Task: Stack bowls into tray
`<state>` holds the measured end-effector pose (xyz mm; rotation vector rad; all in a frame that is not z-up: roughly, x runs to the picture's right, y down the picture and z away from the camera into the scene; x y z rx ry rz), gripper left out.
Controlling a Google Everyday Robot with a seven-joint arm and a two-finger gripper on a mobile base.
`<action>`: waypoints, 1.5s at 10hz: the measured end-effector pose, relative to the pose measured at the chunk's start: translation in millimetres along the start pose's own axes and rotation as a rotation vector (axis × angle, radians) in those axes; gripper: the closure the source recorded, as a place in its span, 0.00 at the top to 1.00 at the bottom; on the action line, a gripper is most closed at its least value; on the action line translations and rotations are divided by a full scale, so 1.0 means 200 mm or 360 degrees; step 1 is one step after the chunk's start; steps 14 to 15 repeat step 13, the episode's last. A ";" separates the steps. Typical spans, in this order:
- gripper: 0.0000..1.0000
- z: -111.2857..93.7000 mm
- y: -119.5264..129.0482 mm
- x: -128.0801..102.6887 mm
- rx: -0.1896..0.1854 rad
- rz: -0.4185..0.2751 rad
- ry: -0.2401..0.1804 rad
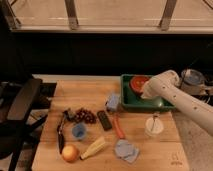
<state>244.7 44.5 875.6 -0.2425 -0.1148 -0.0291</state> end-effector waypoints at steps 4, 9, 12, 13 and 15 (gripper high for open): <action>0.70 0.03 0.08 -0.04 -0.0036 0.0017 -0.0041; 0.70 -0.05 0.06 -0.06 0.0007 -0.0021 -0.0008; 0.70 -0.34 -0.07 -0.07 0.0108 -0.0079 0.0036; 0.70 -0.37 -0.07 -0.06 0.0110 -0.0084 0.0037; 0.70 -0.37 -0.07 -0.06 0.0110 -0.0084 0.0037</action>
